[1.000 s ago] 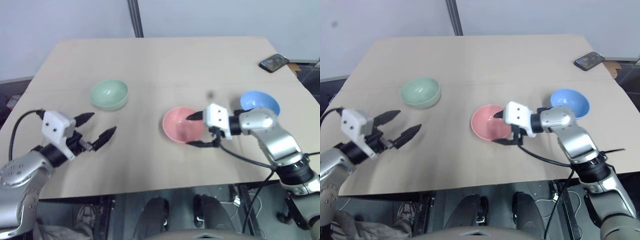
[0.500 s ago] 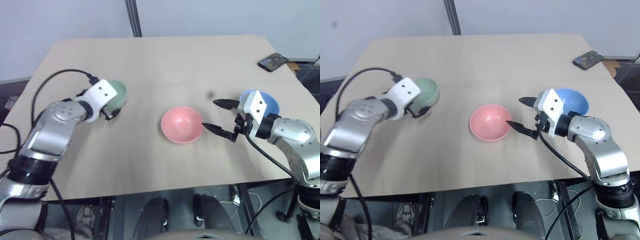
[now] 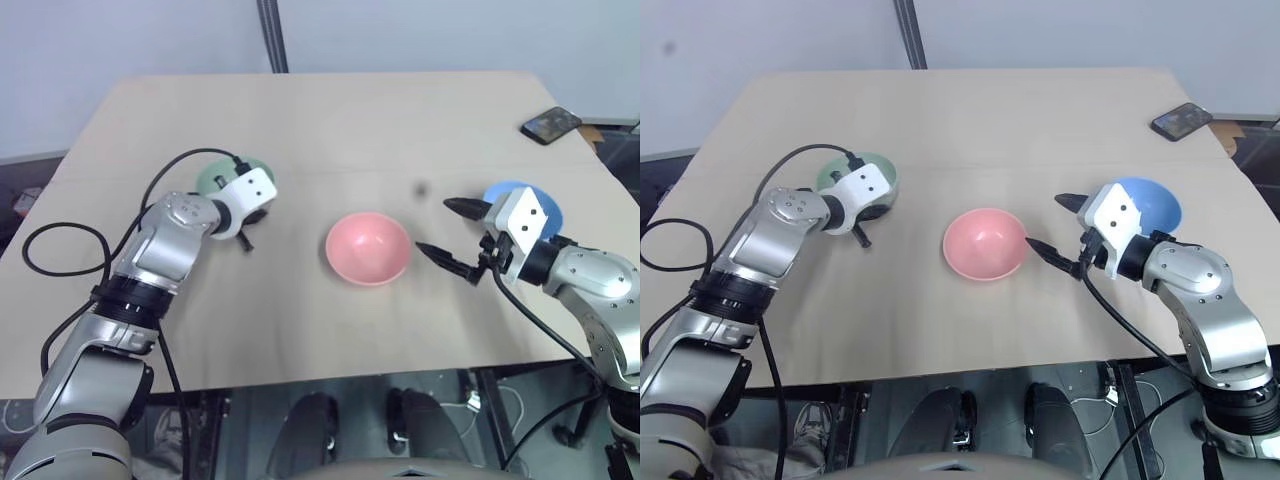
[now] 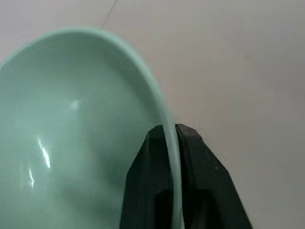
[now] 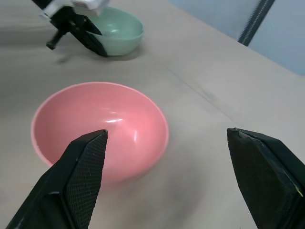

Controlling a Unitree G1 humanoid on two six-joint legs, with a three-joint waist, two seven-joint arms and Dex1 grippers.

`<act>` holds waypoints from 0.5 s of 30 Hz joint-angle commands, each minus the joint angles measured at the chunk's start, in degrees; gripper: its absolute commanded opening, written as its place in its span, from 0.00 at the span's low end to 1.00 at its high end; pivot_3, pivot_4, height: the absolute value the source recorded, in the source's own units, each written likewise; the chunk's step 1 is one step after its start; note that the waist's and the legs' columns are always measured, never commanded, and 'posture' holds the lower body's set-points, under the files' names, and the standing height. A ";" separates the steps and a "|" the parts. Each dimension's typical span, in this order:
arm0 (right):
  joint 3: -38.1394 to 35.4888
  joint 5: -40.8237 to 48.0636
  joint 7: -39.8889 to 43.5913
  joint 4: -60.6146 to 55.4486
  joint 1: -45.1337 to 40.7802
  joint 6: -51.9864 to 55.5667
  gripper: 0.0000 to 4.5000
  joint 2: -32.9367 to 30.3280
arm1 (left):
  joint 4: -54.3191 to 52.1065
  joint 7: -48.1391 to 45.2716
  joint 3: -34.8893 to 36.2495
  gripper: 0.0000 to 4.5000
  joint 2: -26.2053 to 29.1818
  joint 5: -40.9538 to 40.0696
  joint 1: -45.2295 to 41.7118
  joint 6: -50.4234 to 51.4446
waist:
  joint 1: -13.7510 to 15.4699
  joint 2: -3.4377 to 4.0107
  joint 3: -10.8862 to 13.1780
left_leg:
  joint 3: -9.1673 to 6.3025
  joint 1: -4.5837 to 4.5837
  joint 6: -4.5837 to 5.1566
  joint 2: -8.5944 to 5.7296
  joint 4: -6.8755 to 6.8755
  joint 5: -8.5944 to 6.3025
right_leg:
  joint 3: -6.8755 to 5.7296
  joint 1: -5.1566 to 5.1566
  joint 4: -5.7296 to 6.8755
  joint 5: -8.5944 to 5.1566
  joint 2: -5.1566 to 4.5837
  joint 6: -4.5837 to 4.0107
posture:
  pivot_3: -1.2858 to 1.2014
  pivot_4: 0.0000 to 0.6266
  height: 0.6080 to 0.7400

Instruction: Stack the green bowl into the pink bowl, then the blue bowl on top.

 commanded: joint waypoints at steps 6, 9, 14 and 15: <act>-8.14 -1.18 -5.94 -1.66 4.19 -0.93 0.93 -1.29 | -18.79 -15.21 0.43 0.03 -1.30 -8.88 -1.15 -9.14 | -0.12 -0.01 0.01 | 0.07 0.03 0.06 -0.07 0.02 -0.03 | 0.12 0.01 0.00 -0.01 -0.06 0.01 | 0.52 0.24 1.00; -9.82 -2.68 -7.82 -0.86 5.69 -1.83 0.93 -1.67 | -17.42 -18.18 -1.95 0.03 -2.70 -7.50 -1.56 -14.03 | -0.15 -0.01 0.01 | 0.16 0.15 0.05 -0.05 0.01 -0.03 | 0.20 0.01 0.12 -0.02 0.01 0.02 | 0.52 0.24 1.00; -10.68 -3.93 -9.14 -0.96 7.72 -2.42 0.93 -2.27 | -14.37 -23.33 -3.84 0.11 -4.58 -7.90 -1.06 -21.83 | -0.19 -0.01 0.01 | 0.21 0.24 0.16 -0.05 0.03 -0.09 | 0.30 0.00 0.25 -0.04 0.05 0.05 | 0.52 0.24 1.00; -10.80 -4.02 -9.34 -1.00 8.10 -2.48 0.93 -2.28 | -14.18 -24.28 -3.80 0.20 -4.96 -8.51 -1.04 -22.52 | -0.15 -0.01 0.01 | 0.22 0.23 0.16 -0.05 0.03 -0.09 | 0.31 0.00 0.26 -0.04 0.06 0.05 | 0.52 0.24 1.00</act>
